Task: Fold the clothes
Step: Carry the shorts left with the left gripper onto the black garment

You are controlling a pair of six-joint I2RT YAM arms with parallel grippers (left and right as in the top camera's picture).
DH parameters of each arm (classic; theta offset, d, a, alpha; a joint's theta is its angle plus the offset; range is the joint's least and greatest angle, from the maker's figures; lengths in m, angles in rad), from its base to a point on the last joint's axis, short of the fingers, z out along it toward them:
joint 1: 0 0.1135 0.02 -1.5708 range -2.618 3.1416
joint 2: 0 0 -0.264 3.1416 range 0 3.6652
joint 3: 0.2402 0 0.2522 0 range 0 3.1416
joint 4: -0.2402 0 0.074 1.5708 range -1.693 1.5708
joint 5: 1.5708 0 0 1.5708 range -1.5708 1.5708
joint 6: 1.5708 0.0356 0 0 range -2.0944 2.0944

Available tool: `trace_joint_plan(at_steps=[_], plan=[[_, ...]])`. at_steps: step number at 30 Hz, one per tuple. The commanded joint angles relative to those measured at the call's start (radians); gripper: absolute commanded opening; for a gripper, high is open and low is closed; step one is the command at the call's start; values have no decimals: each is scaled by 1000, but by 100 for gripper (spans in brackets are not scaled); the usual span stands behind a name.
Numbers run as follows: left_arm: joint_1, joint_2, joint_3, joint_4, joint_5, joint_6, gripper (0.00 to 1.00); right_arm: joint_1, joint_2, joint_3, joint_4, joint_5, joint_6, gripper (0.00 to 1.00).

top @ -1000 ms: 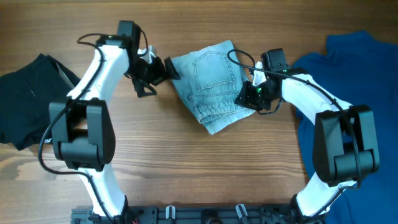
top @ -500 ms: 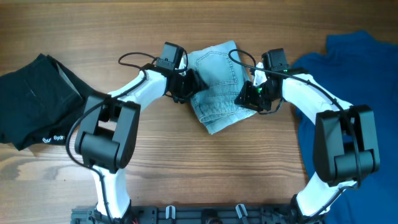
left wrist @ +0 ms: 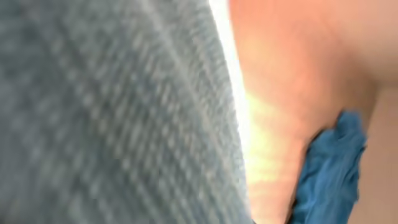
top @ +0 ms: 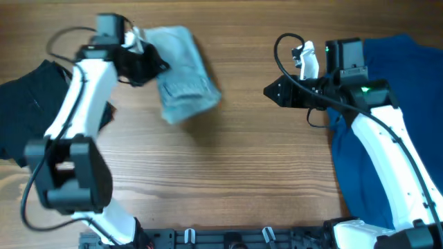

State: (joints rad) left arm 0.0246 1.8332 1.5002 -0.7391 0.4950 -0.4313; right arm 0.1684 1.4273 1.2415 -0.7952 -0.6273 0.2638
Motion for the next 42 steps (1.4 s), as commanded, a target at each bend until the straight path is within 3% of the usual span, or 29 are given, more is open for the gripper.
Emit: trace_joint_plan(at_steps=[1,6,13,18,20,21,22,23,27,29,30,32,33,39,42], plan=[[195,-59,33,86,21,88,4,0,-11,5,2,18,33,39],[409,-56,32,189,-7,133,4,0,-11,5,3,19,55,39],[644,-55,32,59,-21,163,4,0,-11,5,2,21,80,39],[729,-53,31,8,-268,175,6,0,-11,5,1,22,80,39],[752,-53,31,-5,-269,182,8,0,-11,5,2,27,80,39],[764,-53,31,-18,-269,182,22,0,-11,5,2,33,80,39],[772,-53,31,-33,-269,182,63,0,-11,5,2,34,80,39],[781,-55,31,-56,-267,181,79,0,-11,5,2,40,80,39],[821,-101,82,-190,-181,181,92,0,-11,5,1,52,80,40],[855,-150,132,-256,-137,182,86,0,-11,5,2,52,80,40],[867,-183,137,-254,-105,182,67,0,-11,5,2,56,80,40],[857,-210,137,-214,-98,189,11,0,-11,5,2,68,80,40],[842,-200,136,-184,-122,189,4,0,-11,5,2,68,81,40],[766,15,135,-179,-212,189,4,0,-11,5,-5,70,120,40],[763,143,135,-205,-208,189,5,0,-11,5,-51,71,47,40]])
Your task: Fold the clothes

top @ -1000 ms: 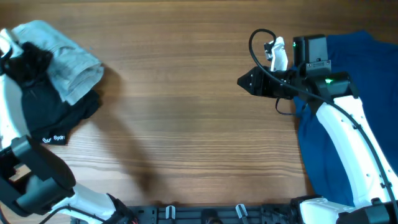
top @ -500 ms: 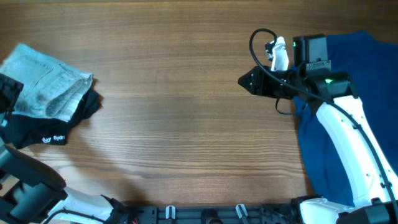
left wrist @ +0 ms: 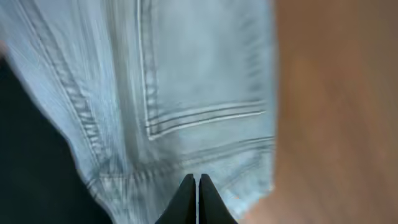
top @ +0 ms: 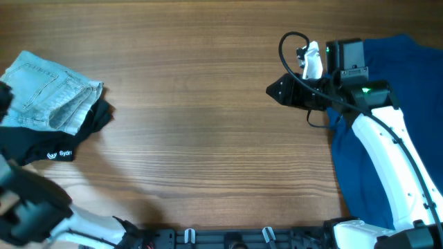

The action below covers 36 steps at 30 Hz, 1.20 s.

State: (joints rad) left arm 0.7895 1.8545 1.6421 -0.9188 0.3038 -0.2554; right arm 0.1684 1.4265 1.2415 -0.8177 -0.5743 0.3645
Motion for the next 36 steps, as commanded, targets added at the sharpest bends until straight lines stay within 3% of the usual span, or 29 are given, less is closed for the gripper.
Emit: trace_joint_plan(at_steps=[1,6,7,12,14,15,17,19,23,27,36], plan=[[-2,147,-6,-43,-17,16,6,0,-10,5,-46,18,-79,40],[-47,117,-5,-74,40,151,19,0,-25,13,-50,30,-111,42],[-76,63,-5,-75,40,186,27,0,-43,28,-50,55,-131,46],[-268,-246,-5,-104,40,335,48,0,-174,141,-38,233,-208,47],[-423,-399,-5,-122,19,410,67,0,-263,168,-15,275,-206,52],[-507,-468,-5,-127,-48,408,83,0,-314,169,-5,274,-201,55],[-668,-587,-5,-163,-176,405,100,0,-406,169,-8,275,-189,71],[-775,-668,-5,-214,-198,405,100,0,-472,169,-14,275,-188,99],[-828,-744,-5,-336,-198,406,100,0,-536,168,-18,275,-178,100],[-828,-736,-5,-343,-198,406,100,0,-521,166,-27,275,-178,100],[-828,-727,-5,-343,-198,406,100,0,-438,166,-222,263,-209,100]])
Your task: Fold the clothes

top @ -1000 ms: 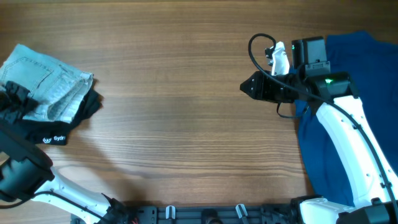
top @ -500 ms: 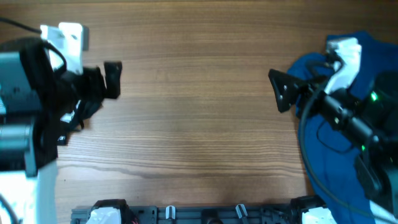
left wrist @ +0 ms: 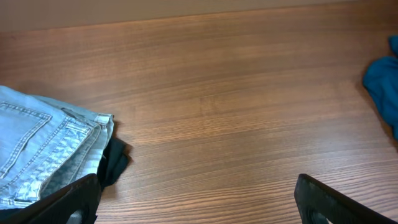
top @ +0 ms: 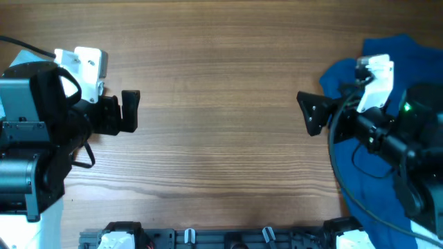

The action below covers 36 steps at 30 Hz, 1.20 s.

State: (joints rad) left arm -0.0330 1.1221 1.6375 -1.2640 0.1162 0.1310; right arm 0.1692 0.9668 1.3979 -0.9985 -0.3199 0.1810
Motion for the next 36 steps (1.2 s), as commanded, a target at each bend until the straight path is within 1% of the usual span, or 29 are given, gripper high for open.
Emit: trace_joint_plan(at_steps=[1,2,4,6,7,9,13,15,19,22,24,27,29,32,33,36], plan=[[-5,5,-1,2,-10,19,100,0,22,9,-55,25,-55,100],[-5,5,-1,2,-10,19,100,0,15,9,-50,33,-95,100],[-5,5,-1,2,-10,19,100,0,-14,8,6,33,-231,100],[-5,5,-1,2,-10,19,100,-1,-72,-15,93,49,-395,100],[-5,5,-1,2,-10,19,100,-3,-126,-61,169,92,-434,100],[-5,5,-1,2,-10,19,100,-33,-213,-159,282,114,-437,100],[-5,5,-1,2,-10,19,100,-143,-500,-516,536,110,-436,100],[-5,5,-1,2,-10,19,100,-168,-628,-665,596,110,-428,100],[-5,5,-1,2,-10,19,100,-176,-809,-908,724,111,-387,100],[-5,5,-1,2,-10,19,100,-176,-895,-1066,813,111,-379,100],[-5,5,-1,2,-10,19,100,-176,-943,-1144,812,118,-298,100],[-5,5,-1,2,-10,19,100,-176,-964,-1230,867,118,-256,100],[-5,5,-1,2,-10,19,100,-176,-964,-1273,906,118,-257,100],[-5,5,-1,2,-10,19,100,-176,-964,-1347,909,114,-257,100],[-5,5,-1,2,-10,19,100,-176,-964,-1359,947,114,-257,100],[-5,5,-1,2,-10,19,100,-176,-963,-1361,945,114,-257,100]])
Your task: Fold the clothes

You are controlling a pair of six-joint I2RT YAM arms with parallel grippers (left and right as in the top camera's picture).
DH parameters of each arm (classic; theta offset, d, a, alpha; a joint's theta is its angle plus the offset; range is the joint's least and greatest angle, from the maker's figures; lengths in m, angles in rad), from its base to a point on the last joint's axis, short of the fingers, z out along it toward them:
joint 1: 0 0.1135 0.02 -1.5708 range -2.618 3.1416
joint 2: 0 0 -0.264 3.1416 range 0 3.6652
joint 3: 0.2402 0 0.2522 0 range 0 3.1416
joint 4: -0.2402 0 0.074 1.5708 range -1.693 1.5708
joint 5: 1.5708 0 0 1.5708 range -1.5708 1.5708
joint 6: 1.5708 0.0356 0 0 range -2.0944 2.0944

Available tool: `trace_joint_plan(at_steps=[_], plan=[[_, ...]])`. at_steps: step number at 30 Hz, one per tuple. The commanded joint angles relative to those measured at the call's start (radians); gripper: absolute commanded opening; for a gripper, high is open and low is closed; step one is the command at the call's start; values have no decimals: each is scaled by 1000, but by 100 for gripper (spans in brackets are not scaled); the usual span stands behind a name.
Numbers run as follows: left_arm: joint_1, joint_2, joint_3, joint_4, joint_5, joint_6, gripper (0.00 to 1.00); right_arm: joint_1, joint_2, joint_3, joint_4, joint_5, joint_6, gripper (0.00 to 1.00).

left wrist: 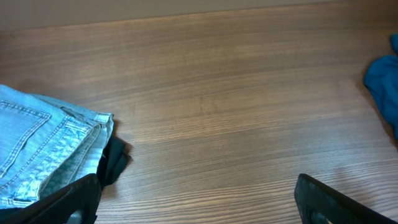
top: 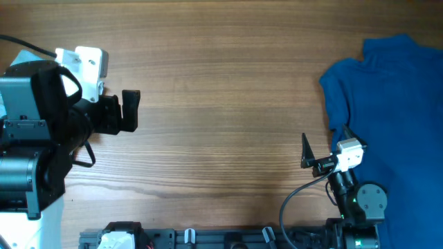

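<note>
A blue garment [top: 387,104] lies crumpled and spread at the table's right side; its edge [left wrist: 382,81] also shows in the left wrist view. Folded light-blue jeans [left wrist: 37,143] rest on a black garment [left wrist: 115,163] at the far left, hidden in the overhead view under my left arm. My left gripper [top: 128,111] hangs high above the table, open and empty, its fingers [left wrist: 62,199] wide apart. My right gripper [top: 308,158] sits low near the front edge, left of the blue garment, touching nothing.
Bare wooden table [top: 221,104] stretches between the left stack and the blue garment. The left arm's body [top: 34,138] covers the far left of the overhead view. A rail with clips [top: 221,238] runs along the front edge.
My right arm has drawn back from beside the blue garment's upper left to the front edge, leaving the garment fully uncovered. The left arm and the jeans stack have not moved.
My left gripper first held the folded jeans at the back of the table, left of centre. Then the jeans lay on the black garment at the far left with the gripper shut over them. Later it was raised and open; the right arm has now withdrawn.
</note>
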State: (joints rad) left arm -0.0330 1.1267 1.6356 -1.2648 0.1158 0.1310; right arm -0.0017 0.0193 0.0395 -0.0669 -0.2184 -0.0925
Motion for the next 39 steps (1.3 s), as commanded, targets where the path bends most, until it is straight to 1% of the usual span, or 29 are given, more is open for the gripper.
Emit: trace_joint_plan(at_steps=[1,16,18,20,21,23,24,26,30,32,34,35,37,39], plan=[[-5,0,1,3,-10,19,100,-5,-16,-3,13,13,16,100],[-7,-2,1,3,-10,19,100,-5,-16,-2,13,13,16,100],[-11,-42,1,-52,-13,19,100,-5,-16,-3,13,13,16,100],[-11,-87,0,-37,-23,21,100,-5,-16,-2,13,13,16,100],[-11,-136,-21,2,-20,14,100,-5,-16,-2,13,13,16,100],[-11,-261,-145,160,-24,11,100,-5,-16,-3,13,13,16,100],[-11,-298,-195,207,-24,11,100,-5,-16,-3,13,13,16,100],[-10,-436,-385,376,-25,-33,100,-5,-16,-3,13,13,16,100],[-2,-705,-776,645,-36,-149,100,-5,-16,-3,13,13,16,100],[-2,-804,-919,771,-36,-194,100,-5,-16,-3,13,13,16,100],[-1,-892,-1056,914,-35,-217,100,-5,-16,-3,13,13,16,100],[-2,-947,-1146,1011,-35,-219,100,-5,-16,-3,13,13,16,100],[-2,-1028,-1291,1142,-35,-218,100,-5,-16,-3,13,13,16,100],[-2,-1085,-1386,1201,-35,-218,100,-5,-16,-3,13,13,16,100]])
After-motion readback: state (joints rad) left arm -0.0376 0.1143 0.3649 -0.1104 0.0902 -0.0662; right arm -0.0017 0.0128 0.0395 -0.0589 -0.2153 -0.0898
